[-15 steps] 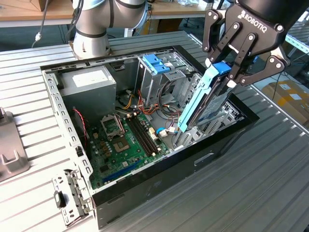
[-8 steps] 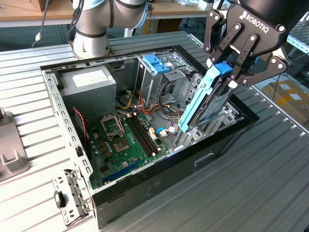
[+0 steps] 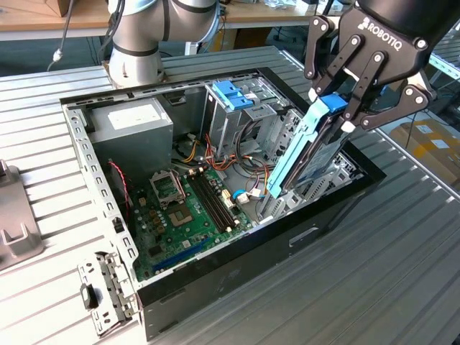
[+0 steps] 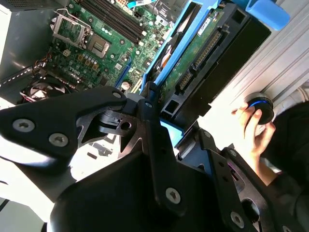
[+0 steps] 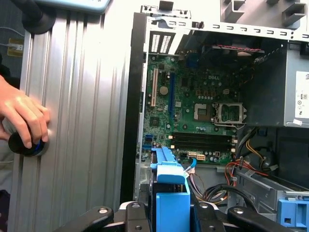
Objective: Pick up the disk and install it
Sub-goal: 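Pick up the disk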
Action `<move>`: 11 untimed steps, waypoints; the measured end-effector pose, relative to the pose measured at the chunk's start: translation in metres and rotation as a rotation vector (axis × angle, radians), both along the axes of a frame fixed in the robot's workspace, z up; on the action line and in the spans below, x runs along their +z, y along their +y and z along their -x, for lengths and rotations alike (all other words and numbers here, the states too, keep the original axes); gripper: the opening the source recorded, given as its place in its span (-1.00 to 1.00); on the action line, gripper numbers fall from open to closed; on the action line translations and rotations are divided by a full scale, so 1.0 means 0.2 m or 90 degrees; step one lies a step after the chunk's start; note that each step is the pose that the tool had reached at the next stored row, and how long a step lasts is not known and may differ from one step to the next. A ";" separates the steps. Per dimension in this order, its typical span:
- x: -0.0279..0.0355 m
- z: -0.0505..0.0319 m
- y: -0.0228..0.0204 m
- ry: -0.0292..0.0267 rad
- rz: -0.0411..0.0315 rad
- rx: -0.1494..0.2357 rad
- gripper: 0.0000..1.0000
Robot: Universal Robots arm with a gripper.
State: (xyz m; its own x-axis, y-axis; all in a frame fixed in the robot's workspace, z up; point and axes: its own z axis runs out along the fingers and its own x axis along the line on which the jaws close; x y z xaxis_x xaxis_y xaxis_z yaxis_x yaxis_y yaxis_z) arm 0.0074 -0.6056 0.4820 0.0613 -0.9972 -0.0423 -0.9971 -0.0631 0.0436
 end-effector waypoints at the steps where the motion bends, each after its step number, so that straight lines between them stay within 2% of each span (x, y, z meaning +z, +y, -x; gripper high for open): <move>1: 0.000 0.000 0.000 0.0000 0.0000 0.000 -0.26; 11: 0.000 -0.003 -0.001 0.0000 -0.0003 0.000 -0.26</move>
State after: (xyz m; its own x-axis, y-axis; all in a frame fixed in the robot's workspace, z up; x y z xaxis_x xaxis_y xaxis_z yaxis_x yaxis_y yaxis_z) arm 0.0080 -0.6058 0.4820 0.0613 -0.9972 -0.0428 -0.9971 -0.0631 0.0436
